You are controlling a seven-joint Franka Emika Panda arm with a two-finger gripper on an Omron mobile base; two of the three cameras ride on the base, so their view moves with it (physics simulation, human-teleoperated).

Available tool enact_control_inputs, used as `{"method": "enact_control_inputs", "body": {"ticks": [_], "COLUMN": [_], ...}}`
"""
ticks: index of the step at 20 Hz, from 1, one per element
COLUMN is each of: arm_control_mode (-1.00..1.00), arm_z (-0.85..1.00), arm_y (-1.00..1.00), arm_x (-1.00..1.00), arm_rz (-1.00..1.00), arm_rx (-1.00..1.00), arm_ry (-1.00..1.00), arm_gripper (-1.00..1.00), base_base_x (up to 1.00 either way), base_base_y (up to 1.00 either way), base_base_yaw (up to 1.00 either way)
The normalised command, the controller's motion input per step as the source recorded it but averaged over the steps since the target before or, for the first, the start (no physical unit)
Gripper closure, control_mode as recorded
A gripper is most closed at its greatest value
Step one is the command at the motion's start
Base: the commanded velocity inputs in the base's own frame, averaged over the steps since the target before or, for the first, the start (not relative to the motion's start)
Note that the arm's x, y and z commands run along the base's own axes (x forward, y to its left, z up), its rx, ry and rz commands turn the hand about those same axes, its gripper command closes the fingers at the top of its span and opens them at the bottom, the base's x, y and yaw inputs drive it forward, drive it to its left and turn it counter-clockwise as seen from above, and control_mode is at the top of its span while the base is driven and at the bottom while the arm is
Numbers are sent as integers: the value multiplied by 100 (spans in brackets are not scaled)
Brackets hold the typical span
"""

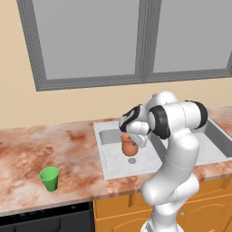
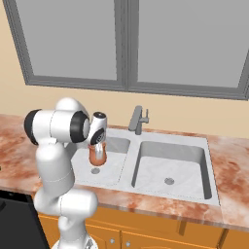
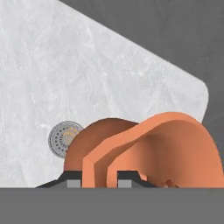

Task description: Place the jug in the left basin and the cup in the right basin of the sink.

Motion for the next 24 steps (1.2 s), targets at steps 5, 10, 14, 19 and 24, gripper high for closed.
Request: {"method": "enact_control_inputs", "body": {"ticks": [5,10,14,19,24], "arm_control_mode": [-100,-100,-100,-100,-100], "arm_z": [-2,0,0,1,31], "arm_y": [0,0,0,0,-13], "arm_x": [0,0,0,0,-1], "arm_rz": [2,0,0,0,1], "arm_rx": [0,0,0,0,0], "arm_ry": [0,0,0,0,0], "arm_gripper": [100,-100,-100,-100,-100], "base_base_x": [0,0,0,0,0], "base_base_y": [0,0,0,0,0], "base_base_yaw": [0,0,0,0,0]}}
